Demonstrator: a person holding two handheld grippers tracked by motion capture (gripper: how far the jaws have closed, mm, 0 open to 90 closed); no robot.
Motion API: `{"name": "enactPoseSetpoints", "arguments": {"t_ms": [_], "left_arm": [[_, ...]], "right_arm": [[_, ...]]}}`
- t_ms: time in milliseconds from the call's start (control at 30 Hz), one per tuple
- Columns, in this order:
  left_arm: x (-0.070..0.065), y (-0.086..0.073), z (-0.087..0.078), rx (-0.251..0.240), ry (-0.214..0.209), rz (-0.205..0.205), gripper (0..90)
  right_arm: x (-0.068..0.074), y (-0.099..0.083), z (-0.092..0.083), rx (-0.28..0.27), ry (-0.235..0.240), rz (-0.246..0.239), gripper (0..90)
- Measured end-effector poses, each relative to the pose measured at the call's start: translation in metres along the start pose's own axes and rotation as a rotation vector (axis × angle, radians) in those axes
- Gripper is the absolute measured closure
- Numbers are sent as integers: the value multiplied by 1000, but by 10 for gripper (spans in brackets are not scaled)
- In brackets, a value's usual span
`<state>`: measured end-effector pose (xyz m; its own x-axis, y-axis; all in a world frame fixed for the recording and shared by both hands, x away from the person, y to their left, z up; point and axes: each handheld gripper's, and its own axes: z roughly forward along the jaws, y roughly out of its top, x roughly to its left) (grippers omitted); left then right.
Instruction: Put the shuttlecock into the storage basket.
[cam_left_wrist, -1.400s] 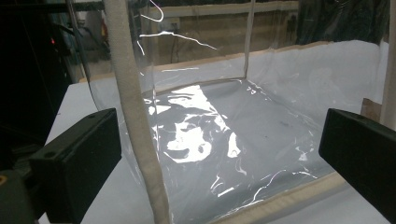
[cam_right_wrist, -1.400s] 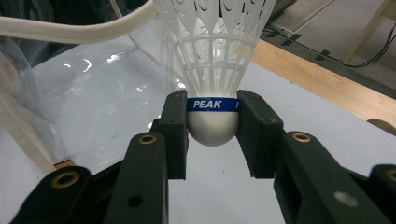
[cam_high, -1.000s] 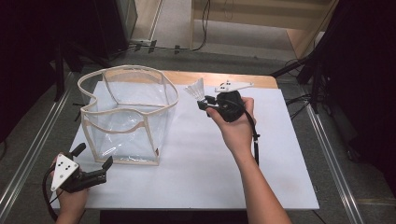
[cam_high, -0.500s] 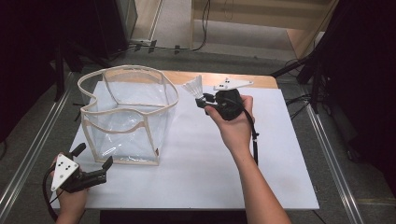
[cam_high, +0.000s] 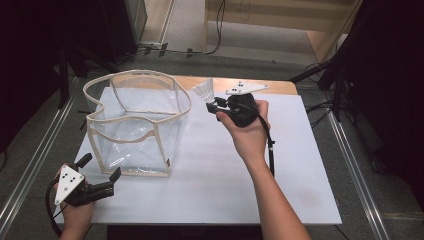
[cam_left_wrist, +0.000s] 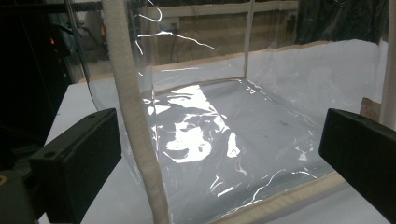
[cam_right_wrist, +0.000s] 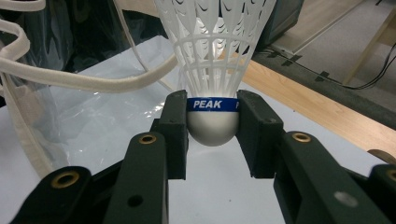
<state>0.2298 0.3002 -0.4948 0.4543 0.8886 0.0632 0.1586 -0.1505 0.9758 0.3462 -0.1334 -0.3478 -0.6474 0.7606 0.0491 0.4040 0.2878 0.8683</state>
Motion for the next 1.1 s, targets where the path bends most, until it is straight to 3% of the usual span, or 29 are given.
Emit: {"name": "enactPoseSetpoints", "arguments": {"t_ms": [1100], "left_arm": [[0,0,0,-1,-1,0,0]], "right_arm": [[16,17,11,-28,33,-26,632]]}}
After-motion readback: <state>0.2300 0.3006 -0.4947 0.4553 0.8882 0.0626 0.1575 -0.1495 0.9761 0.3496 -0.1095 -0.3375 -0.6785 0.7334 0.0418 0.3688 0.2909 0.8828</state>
